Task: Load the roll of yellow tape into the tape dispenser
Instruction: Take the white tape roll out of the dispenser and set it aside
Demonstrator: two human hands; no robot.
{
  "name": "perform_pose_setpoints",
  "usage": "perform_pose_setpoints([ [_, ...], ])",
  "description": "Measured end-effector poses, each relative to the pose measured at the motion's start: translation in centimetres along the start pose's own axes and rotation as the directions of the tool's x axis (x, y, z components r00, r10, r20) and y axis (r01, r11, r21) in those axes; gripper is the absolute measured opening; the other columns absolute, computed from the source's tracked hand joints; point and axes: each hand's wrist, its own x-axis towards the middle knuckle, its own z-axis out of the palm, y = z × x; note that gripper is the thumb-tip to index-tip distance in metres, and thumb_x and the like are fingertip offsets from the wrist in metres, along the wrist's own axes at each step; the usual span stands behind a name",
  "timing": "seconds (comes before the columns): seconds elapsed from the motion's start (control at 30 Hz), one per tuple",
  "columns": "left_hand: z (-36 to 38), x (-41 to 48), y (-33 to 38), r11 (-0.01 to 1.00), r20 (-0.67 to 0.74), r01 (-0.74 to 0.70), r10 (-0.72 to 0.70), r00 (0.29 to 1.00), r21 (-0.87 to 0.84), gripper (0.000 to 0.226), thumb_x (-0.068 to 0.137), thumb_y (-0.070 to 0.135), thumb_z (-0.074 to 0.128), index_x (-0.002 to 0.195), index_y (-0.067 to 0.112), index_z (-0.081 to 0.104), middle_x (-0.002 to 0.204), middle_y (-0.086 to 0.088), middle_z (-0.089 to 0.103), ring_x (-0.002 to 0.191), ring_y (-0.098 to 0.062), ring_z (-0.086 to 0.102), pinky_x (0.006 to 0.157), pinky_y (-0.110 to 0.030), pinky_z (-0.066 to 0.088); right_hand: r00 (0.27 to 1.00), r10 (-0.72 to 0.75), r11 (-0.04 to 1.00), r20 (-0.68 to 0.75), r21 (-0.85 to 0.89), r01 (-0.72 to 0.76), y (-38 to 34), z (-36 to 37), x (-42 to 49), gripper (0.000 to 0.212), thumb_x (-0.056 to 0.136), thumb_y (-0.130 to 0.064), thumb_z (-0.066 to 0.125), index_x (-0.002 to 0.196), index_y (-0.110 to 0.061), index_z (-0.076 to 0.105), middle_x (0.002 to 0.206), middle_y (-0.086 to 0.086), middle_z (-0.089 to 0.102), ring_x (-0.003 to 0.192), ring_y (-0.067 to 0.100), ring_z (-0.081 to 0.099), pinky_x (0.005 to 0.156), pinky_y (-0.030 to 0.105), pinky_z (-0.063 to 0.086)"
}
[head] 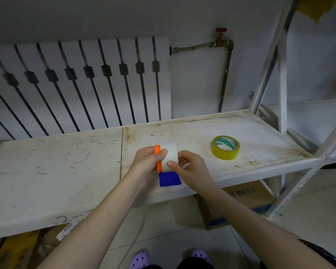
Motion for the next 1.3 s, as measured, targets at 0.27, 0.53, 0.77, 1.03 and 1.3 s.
perform_pose_setpoints([
  [0.27,-0.1,-0.5,-0.5,0.999,-0.011,0.035,-0.035,0.999,-0.019,0.023,0.083,0.018,0.07,0.101,0.004,0.066,0.092,-0.012,0.07,0.084,-0.024,0.066,0.073,-0.034,0.056,0.999,0.006,0.999,0.039,0.051,-0.008,1.0,-0.2,-0.2,0.024,0.086,-0.023,0.065,0.105,-0.009,0.063,0.097,-0.004,0.068,0.077,0.001,0.061,0.06,0.005,0.049],
  [0.53,0.0,0.0,-0.6,0.993,-0.049,0.102,-0.104,0.993,-0.056,0.008,0.091,0.014,0.059,0.099,0.012,0.062,0.103,-0.011,0.065,0.094,-0.027,0.061,0.081,-0.038,0.052,0.994,0.095,0.986,0.048,0.131,-0.1,3.2,-1.6,0.3,0.019,0.089,-0.017,0.06,0.105,-0.008,0.063,0.086,-0.009,0.063,0.079,0.005,0.061,0.063,0.013,0.051],
  [0.77,1.1,0.0,-0.6,0.994,-0.028,0.085,-0.087,0.996,-0.068,0.007,0.093,0.008,0.055,0.096,0.008,0.061,0.088,-0.008,0.066,0.076,-0.018,0.061,0.058,-0.024,0.056,0.977,0.042,0.985,-0.207,-0.153,-0.075,5.1,-5.1,1.6,0.014,0.093,-0.01,0.049,0.089,-0.002,0.06,0.086,0.015,0.059,0.075,0.016,0.052,0.066,0.024,0.042],
  [1.03,4.4,-0.1,-0.4,0.985,-0.011,0.104,-0.106,0.994,-0.138,0.025,0.094,0.001,0.05,0.119,-0.002,0.056,0.09,-0.012,0.064,0.071,-0.018,0.06,0.039,-0.018,0.05,0.831,0.031,0.836,-0.556,-0.441,-0.327,9.3,-13.1,4.1,0.024,0.095,-0.018,0.044,0.109,-0.012,0.062,0.125,0.011,0.047,0.101,0.033,0.054,0.078,0.041,0.05],
  [1.3,4.9,0.9,-1.3,0.99,-0.08,0.118,-0.124,0.989,-0.073,0.017,0.094,0.004,0.05,0.11,0.006,0.057,0.095,-0.012,0.063,0.072,-0.019,0.06,0.045,-0.026,0.052,0.78,0.218,0.559,-0.587,-0.58,-0.592,14.3,-18.3,3.5,0.025,0.091,-0.012,0.043,0.111,-0.011,0.059,0.123,0.017,0.047,0.107,0.038,0.047,0.08,0.042,0.044],
])
